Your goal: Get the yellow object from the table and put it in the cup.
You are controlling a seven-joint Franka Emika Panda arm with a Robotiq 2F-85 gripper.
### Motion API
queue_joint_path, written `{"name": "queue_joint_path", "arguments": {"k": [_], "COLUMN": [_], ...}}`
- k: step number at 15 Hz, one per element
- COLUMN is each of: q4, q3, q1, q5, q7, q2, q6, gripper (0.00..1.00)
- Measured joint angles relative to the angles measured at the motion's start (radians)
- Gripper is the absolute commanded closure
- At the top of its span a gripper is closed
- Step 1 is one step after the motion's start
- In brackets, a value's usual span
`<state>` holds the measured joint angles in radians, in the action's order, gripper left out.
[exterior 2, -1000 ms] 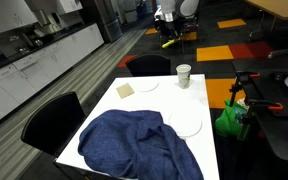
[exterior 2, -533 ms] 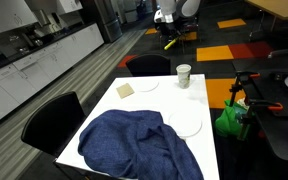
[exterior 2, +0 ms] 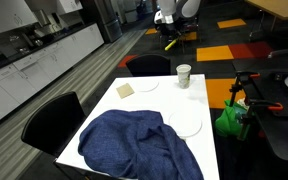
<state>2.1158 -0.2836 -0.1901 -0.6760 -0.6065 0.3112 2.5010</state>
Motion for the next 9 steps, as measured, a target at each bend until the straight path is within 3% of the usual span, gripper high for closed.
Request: {"name": "queue_joint_path", "arguments": {"k": [9], "q4": [-0.014], "q3": [0.042], "q1": [-0.029], "q5": [-0.002], "q7": [-0.247], "q2": [-0.008], "q6": [-0.029], "gripper": [0.95]}}
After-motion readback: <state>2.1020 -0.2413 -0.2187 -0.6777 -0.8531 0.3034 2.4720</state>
